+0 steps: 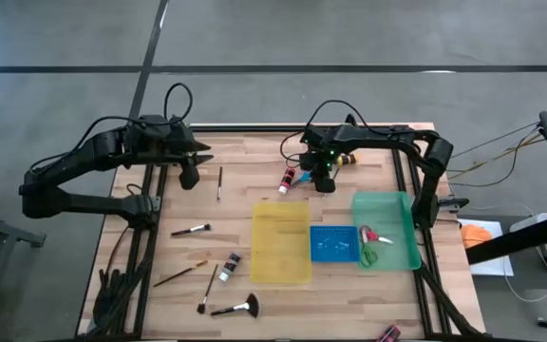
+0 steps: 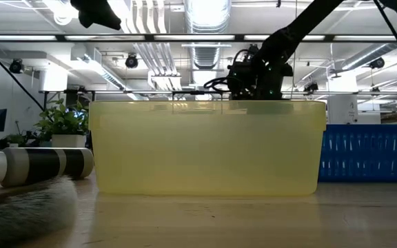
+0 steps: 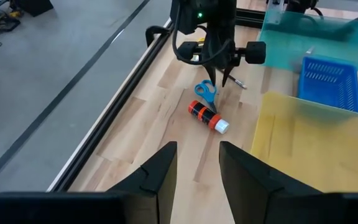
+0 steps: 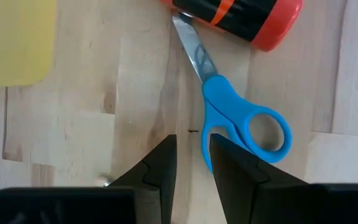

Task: Pick & Place Paint Supplies
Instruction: Put the blue scissors into the green bin

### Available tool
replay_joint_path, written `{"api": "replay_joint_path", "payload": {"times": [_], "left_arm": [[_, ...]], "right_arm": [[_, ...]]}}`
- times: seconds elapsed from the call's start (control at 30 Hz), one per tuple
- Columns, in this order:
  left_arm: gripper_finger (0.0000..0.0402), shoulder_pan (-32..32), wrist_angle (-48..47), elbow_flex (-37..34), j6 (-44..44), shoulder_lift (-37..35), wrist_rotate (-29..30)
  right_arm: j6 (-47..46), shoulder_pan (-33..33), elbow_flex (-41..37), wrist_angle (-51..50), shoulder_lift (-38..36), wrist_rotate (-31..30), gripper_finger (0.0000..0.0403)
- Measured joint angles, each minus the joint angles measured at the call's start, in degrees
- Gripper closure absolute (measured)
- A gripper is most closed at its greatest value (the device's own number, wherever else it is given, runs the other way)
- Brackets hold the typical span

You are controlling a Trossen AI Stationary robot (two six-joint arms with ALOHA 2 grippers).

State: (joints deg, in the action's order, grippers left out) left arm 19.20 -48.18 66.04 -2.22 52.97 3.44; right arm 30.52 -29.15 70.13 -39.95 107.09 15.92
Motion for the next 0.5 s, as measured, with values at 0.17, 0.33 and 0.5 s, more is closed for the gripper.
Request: {"api": "replay_joint_path", "payload": {"times": [0.17,0.33,0.5], "left_arm": [[0.0274,0.00,0.00,0.00,0.85,0.00,0.00],[0.0274,0.00,-0.02,0.00,1.39,0.00,0.00],[0.0274,0.00,-0.02,0.00,2.30,0.00,-0.56]], "right_arm": [[1.09,0.02,-1.62,0.40,0.00,0.00,0.0308],[1.18,0.02,-3.02,3.27,0.00,-1.93,0.0308],[1.46,0.00,-3.87,4.57,0.00,-2.27,0.0308]]}}
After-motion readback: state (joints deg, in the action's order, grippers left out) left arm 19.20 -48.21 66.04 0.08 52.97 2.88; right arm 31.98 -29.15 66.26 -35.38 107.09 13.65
